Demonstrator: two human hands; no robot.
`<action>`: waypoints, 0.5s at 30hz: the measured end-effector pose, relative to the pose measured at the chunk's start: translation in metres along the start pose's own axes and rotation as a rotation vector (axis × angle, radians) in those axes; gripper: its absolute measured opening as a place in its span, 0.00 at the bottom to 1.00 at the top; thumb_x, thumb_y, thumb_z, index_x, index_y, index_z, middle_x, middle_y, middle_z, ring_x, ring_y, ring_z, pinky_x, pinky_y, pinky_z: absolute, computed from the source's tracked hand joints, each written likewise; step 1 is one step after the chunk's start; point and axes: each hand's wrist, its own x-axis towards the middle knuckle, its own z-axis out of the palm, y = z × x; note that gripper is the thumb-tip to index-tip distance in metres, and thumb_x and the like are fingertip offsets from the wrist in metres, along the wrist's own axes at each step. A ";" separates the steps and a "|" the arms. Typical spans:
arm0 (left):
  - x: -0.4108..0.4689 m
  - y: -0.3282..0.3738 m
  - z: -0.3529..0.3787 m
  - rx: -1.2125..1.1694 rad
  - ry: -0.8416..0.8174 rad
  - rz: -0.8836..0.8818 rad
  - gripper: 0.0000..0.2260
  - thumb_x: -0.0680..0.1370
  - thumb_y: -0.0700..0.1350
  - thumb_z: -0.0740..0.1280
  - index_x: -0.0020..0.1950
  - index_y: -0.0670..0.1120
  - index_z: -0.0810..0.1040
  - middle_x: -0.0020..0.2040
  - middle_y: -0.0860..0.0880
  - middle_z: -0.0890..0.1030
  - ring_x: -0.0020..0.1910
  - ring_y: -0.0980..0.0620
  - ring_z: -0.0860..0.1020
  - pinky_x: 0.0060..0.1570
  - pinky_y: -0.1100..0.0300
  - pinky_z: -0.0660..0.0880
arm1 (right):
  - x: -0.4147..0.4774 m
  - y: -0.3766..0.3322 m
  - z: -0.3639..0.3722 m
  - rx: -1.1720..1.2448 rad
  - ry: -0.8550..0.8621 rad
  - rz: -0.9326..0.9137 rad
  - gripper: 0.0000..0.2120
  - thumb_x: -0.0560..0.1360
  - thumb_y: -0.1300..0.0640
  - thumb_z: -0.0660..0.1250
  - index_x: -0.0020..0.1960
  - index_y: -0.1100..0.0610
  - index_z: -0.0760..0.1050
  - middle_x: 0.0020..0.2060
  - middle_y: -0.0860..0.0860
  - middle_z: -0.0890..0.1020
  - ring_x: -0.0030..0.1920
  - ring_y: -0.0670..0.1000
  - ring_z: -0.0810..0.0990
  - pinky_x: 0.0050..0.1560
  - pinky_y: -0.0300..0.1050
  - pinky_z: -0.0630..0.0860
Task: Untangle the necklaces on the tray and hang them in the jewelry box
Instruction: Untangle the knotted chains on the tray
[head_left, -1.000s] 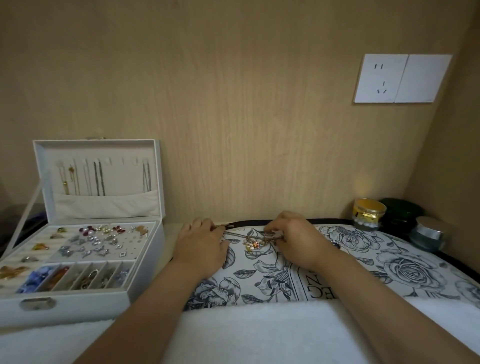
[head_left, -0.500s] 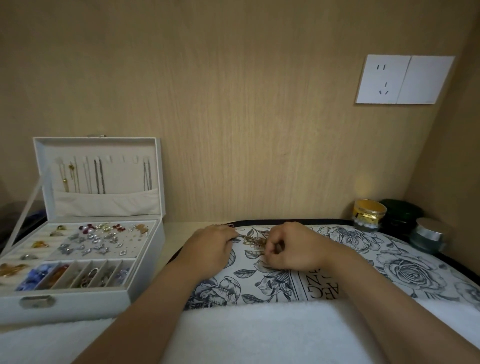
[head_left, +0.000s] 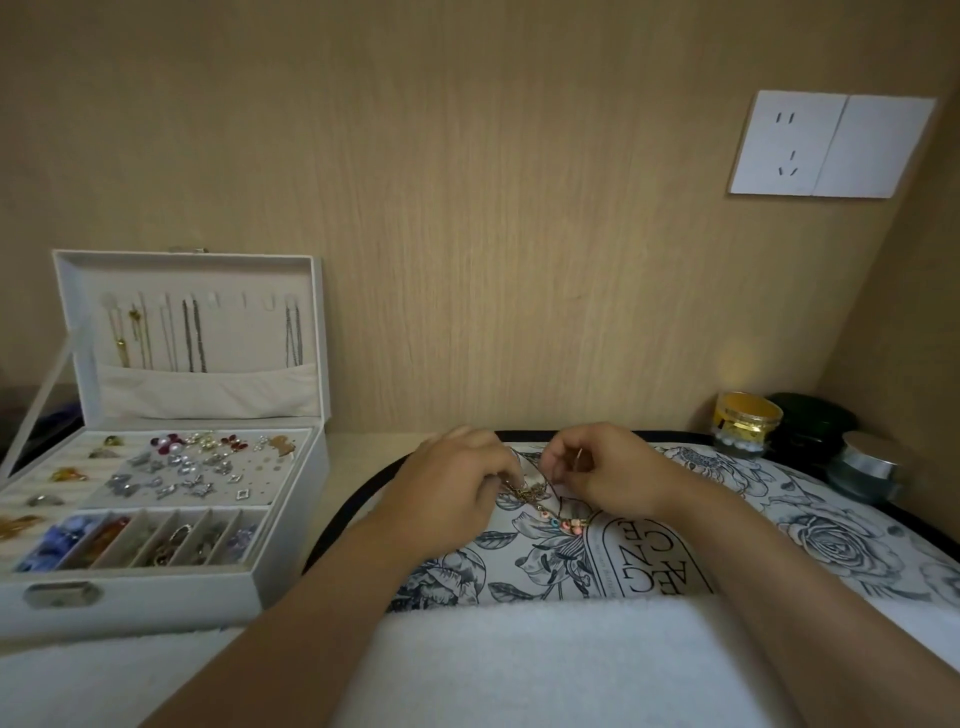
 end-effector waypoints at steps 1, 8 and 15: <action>0.000 0.006 0.002 -0.052 -0.056 0.024 0.14 0.78 0.39 0.66 0.54 0.58 0.83 0.47 0.62 0.74 0.49 0.63 0.70 0.49 0.66 0.67 | -0.001 0.001 0.000 -0.041 -0.002 -0.018 0.15 0.75 0.66 0.69 0.46 0.46 0.82 0.43 0.45 0.84 0.40 0.33 0.78 0.42 0.30 0.73; -0.001 0.013 0.016 -0.222 -0.219 0.023 0.15 0.78 0.39 0.67 0.52 0.59 0.86 0.48 0.61 0.76 0.52 0.60 0.72 0.52 0.65 0.70 | 0.001 0.005 0.001 -0.081 0.004 0.005 0.10 0.73 0.59 0.75 0.47 0.44 0.81 0.42 0.41 0.81 0.39 0.33 0.77 0.41 0.27 0.70; 0.002 0.001 0.008 -0.281 0.078 -0.136 0.18 0.77 0.30 0.64 0.48 0.52 0.83 0.48 0.60 0.79 0.51 0.62 0.77 0.51 0.68 0.72 | -0.008 -0.020 0.001 -0.143 -0.152 0.082 0.21 0.63 0.34 0.77 0.38 0.52 0.82 0.34 0.46 0.83 0.36 0.42 0.78 0.41 0.43 0.74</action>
